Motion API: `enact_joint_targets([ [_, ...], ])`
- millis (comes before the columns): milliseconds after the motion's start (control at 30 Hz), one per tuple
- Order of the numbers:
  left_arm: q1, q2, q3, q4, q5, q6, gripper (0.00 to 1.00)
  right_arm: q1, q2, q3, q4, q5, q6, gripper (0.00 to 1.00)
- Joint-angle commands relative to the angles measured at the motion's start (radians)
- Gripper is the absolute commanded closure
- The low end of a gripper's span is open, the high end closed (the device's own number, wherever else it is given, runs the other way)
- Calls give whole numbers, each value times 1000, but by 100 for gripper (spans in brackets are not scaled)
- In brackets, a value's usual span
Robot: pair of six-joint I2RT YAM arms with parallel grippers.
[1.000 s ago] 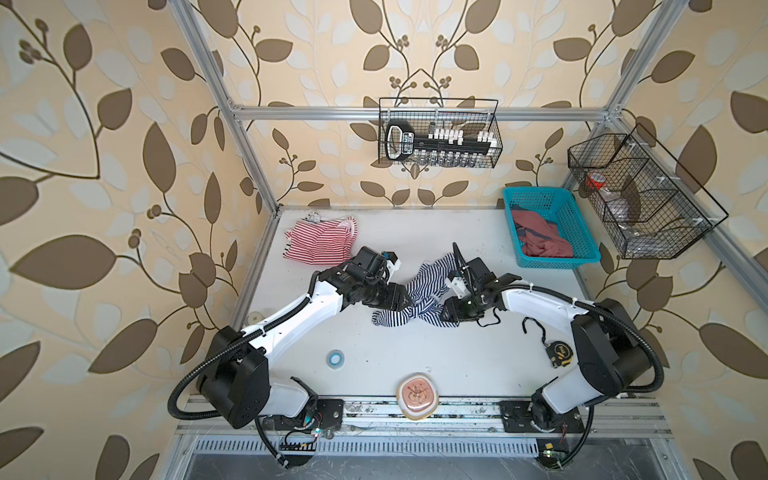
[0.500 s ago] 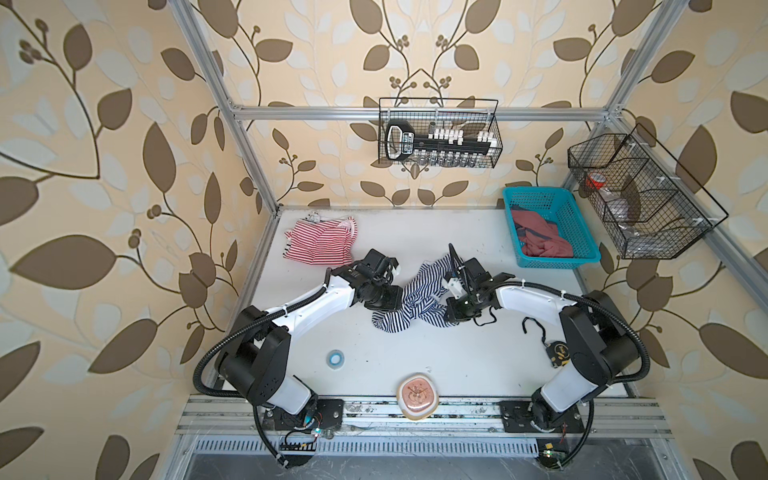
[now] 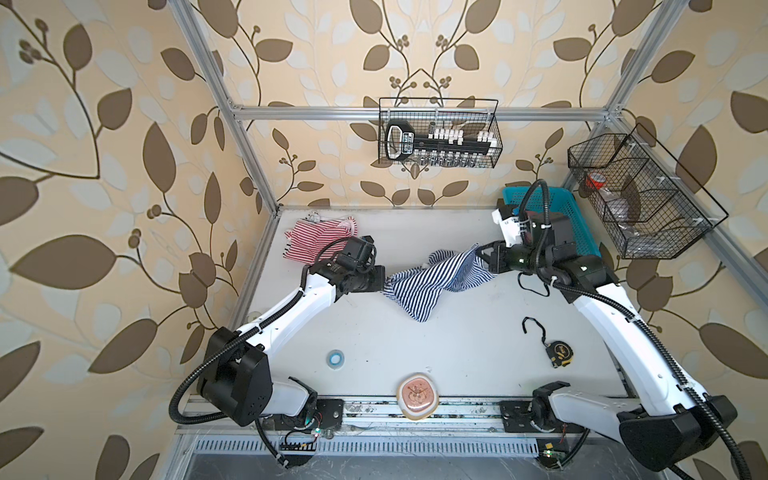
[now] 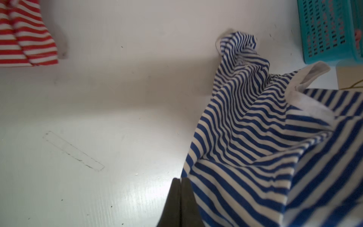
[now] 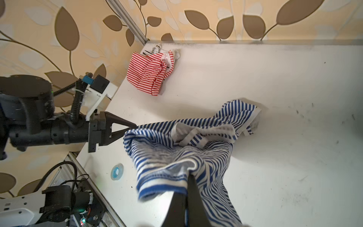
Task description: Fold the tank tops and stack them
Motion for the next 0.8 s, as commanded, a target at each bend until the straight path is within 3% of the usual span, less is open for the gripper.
enact_joint_targets([
  [0,66,-37,48,-33,-63,-39,100,-8,13,83,-95,-33,-40,100],
  [300,109,-14,193,-64,-46,2,100,-10,18,202,-58,-102,-5,100],
  [333,109,-3,206,-66,-23,3,96,-10,20,200,-53,-111,-3,100],
  [400,108,17,216,-76,35,1,67,-10,33,186,-47,-134,4,100],
  [433,109,23,214,-79,64,-3,55,-10,45,174,-46,-147,5,100],
  [467,108,27,207,-86,86,-13,50,-10,59,162,-46,-158,5,100],
  [633,104,-53,88,-99,84,-72,46,-11,150,94,-28,-185,9,100],
  [767,42,-157,0,-121,84,-90,58,-23,236,73,-4,-206,10,100],
])
